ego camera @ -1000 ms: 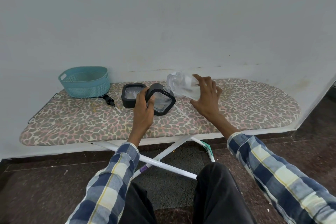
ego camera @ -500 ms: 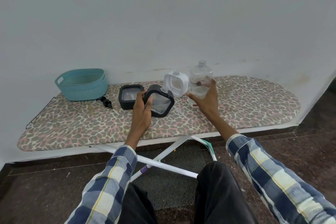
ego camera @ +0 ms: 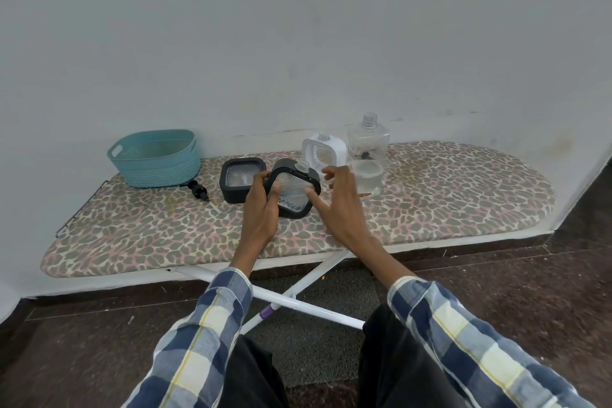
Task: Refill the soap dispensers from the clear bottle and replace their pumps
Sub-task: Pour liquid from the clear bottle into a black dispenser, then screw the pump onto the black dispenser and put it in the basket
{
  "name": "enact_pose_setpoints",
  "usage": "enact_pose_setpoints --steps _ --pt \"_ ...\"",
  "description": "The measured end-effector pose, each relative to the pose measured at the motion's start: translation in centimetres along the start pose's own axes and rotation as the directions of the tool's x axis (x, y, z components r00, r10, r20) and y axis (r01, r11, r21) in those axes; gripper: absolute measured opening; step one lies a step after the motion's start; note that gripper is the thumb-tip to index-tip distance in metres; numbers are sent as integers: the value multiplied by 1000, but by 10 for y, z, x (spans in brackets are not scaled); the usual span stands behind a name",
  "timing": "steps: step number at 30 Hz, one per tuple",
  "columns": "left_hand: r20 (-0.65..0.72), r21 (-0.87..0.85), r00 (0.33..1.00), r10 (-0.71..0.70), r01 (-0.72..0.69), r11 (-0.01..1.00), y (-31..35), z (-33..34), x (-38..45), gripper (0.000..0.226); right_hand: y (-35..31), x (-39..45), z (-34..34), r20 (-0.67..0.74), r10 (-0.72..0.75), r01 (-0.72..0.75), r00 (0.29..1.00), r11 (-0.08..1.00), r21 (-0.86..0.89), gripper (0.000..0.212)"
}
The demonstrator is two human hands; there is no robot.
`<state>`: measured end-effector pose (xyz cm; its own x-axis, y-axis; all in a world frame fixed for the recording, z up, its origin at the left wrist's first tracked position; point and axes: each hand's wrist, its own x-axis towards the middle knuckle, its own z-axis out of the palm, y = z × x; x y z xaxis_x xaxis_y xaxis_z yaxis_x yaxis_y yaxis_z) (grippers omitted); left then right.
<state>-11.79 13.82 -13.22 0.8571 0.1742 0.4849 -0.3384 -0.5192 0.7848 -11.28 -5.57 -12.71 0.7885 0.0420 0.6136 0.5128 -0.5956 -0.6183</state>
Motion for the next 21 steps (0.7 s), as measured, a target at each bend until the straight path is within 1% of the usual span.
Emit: enact_pose_setpoints --steps 2,5,6,8,10,14,16,18,19,21 --pt "-44 11 999 -17 18 1000 1 0 0 30 -10 2 19 49 29 -31 998 999 43 62" --pt "-123 1 990 -71 72 997 1 -1 0 28 -25 10 38 13 152 -152 988 978 142 71" --pt "-153 -9 985 -83 83 997 1 -1 -1 28 -27 11 42 10 172 -172 985 973 155 72" --pt "-210 -50 972 -105 97 994 0 -3 -1 29 -27 11 48 34 155 -158 987 976 153 75" --pt "-257 -73 960 -110 94 993 1 -4 1 29 -24 11 49 62 138 -148 988 970 194 76" --pt "-346 -54 934 -88 74 996 6 -5 5 36 -23 12 47 123 116 -144 986 956 257 76" --pt "-416 -64 898 -141 125 990 5 -7 6 38 -21 9 47 137 69 -102 988 962 252 78" --pt "-483 -103 846 -228 203 974 4 -13 8 33 -19 8 48 148 47 -83 988 966 243 81" --pt "-502 -96 827 -253 237 967 5 -17 9 29 -19 8 48 156 45 -82 987 967 241 82" --pt "-521 3 815 -254 300 954 4 -29 14 20 -18 9 48 171 41 -82 985 967 243 82"
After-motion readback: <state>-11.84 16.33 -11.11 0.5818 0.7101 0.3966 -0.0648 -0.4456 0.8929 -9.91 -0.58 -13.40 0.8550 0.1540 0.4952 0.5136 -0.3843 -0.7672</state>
